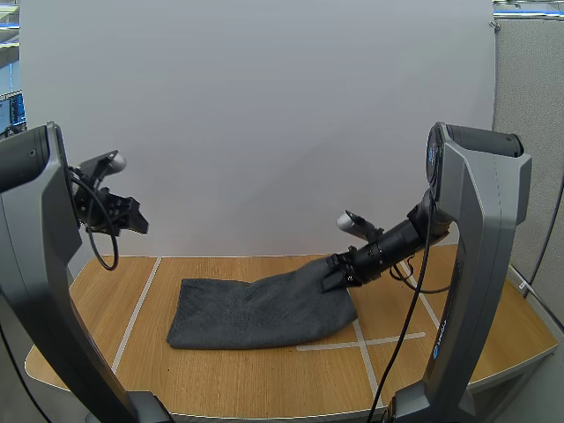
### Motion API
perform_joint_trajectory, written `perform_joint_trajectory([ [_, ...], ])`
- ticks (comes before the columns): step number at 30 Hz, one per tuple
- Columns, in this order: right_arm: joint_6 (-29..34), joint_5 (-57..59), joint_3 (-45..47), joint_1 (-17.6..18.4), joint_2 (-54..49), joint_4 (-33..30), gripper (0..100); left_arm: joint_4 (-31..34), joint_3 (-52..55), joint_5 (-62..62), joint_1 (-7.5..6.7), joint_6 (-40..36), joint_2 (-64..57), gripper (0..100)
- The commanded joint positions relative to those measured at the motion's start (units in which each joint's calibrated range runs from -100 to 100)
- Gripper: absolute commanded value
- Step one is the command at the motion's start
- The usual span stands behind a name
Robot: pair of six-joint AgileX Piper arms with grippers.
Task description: Fold the towel
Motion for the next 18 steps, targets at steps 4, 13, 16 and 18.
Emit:
perform_joint_trajectory([
  [4,-0.8,1.2,-0.2,4.0,-9.8,3.3,0,0.4,-0.4,0.9,5.83,0.2,-11.3,100],
  [13,1.4,1.2,-0.2,12.6,-10.5,5.4,0,2.7,-0.2,0.9,7.90,0.2,-16.7,100],
  [16,1.6,-4.5,-0.2,15.5,-10.5,5.6,0,4.2,-0.1,0.9,8.31,-0.6,-17.0,100],
  [18,1.7,-8.6,-0.2,17.2,-10.5,6.2,0,4.7,0.0,0.9,8.56,-0.9,-17.2,100],
])
